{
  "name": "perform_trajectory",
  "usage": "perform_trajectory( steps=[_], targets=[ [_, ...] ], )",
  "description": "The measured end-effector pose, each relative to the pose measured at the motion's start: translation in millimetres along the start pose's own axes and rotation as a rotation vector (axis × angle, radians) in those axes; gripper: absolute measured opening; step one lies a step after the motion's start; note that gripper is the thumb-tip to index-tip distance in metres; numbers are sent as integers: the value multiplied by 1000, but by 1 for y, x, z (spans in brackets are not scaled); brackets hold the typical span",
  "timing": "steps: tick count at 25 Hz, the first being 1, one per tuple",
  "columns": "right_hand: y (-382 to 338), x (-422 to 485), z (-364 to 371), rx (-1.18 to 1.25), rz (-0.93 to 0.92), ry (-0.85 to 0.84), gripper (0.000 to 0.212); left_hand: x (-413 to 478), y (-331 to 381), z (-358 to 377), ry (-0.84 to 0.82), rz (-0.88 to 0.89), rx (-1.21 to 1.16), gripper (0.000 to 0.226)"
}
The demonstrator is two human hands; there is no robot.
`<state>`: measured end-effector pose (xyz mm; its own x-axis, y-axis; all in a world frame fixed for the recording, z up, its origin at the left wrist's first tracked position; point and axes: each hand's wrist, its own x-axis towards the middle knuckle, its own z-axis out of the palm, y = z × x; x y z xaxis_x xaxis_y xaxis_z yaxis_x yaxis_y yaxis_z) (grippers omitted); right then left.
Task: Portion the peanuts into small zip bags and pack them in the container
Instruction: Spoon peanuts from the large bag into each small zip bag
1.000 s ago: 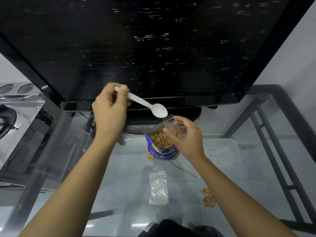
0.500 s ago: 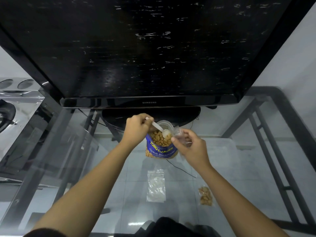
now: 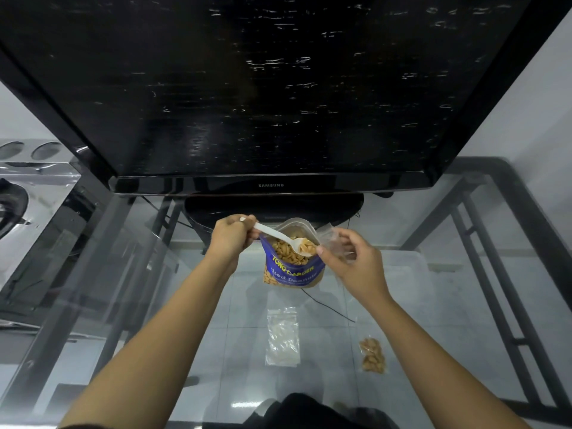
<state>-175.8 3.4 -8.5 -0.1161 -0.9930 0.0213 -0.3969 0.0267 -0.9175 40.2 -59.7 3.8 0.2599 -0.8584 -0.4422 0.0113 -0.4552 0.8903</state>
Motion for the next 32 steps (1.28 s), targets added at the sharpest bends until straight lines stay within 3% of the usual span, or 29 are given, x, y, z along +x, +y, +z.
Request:
perform_trajectory(
  steps=[6,10,12,15,17,19,21,23,26,27,30,32],
  targets=[
    [-10,10,2,-434,-232,-14,45,6,17,-21,69,54,-87,20],
    [-13,13,14,-440,-242,-24,46,-1,40,-24,31,177,-44,20],
    [-15,12,22,-367,-248,8,46,-18,50,-19,-19,386,129,20],
    [-19,11,29,-239,-234,85,49,-51,60,-13,-86,893,413,17],
    [-22,10,30,-170,-216,120,51,-62,63,-16,-45,1157,467,16],
    [-24,9,28,-135,-185,134,51,-54,62,-21,84,1099,293,16],
    [-23,7,25,-93,-131,150,48,-36,53,-24,137,831,77,19],
    [-22,4,21,8,-36,159,39,-22,31,-20,98,566,164,25],
    [-18,-1,13,149,79,151,28,-20,-4,-8,-18,390,497,14],
    [-15,-3,9,180,99,153,26,-24,-9,-5,-19,368,545,10],
    [-9,-10,-5,253,156,162,27,-39,-10,0,140,389,684,61],
    [-5,-15,-16,299,193,168,28,-60,-10,9,264,635,649,52]
  ],
)
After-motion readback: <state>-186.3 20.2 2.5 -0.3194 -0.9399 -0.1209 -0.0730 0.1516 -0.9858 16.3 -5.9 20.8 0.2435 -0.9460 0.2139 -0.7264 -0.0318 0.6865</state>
